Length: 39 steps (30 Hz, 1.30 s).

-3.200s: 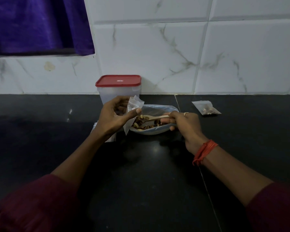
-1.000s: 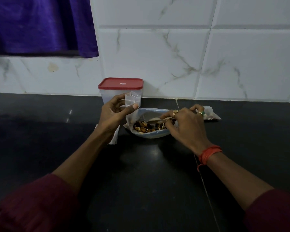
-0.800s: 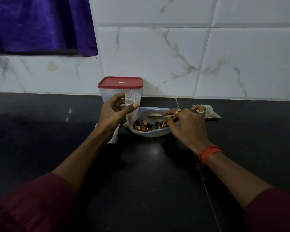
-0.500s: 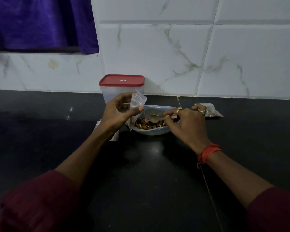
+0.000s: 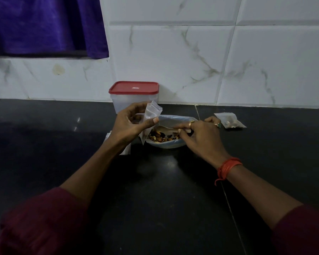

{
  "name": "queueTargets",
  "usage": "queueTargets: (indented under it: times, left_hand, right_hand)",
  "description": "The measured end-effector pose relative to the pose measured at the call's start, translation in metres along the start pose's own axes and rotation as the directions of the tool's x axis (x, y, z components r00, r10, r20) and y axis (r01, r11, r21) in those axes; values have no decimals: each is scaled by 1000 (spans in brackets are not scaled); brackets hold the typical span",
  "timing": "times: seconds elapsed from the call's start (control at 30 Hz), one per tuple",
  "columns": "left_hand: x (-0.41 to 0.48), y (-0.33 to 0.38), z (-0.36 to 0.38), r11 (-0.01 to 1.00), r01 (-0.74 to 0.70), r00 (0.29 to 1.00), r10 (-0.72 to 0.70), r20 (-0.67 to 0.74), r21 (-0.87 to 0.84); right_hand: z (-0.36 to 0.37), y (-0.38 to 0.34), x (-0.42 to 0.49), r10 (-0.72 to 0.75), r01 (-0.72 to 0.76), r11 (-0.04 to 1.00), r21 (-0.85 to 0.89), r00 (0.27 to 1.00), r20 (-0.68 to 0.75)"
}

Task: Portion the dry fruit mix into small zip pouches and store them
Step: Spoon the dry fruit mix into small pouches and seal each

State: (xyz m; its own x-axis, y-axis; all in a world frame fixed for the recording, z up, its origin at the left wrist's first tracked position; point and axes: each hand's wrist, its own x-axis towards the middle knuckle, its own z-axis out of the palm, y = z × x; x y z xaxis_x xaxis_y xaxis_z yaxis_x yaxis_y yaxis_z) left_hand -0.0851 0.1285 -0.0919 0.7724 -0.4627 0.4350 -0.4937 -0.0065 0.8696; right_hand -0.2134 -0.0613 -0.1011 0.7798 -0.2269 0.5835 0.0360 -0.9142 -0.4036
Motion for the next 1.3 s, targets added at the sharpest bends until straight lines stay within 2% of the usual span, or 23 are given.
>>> queueTargets:
  times: [0.23,0.4,0.53,0.73,0.87,0.97,1.13,1.3]
  left_hand:
    - [0,0,0,1000,-9,1000,9,-1,8]
    - [0,-1,0,1000,-2,1000,2,-8,19]
    - [1,-1,1,1000,-1,1000,1,-10,21]
    - [0,0,2,1000,-16,1000,17,-13,21]
    - [0,0,2,1000,-24,1000,24,-5,8]
    - [1,-1,2,999,-28,1000,28,0,15]
    - [1,-3,1,999,-35,999,35,-13,16]
    - [3,-5,-1,1000,-30,999,30,-22,0]
  right_hand:
    - [0,-5,1,74,-73,995,66,997,-15]
    - [-1,-8,2,127,-131,991,40,987,103]
    - [-3,-10,1,198,-202,975,96,979,42]
    - [-3,-14,2,266,-291,947,140,948,175]
    - [-6,-14,3,327,-340,927,159,939,102]
    - [-4,-16,3,349,-367,919,145,927,138]
    - [-3,-20,3,447,-473,856,209,880,159]
    - [-7,-14,1,565,-581,737,345,810,157]
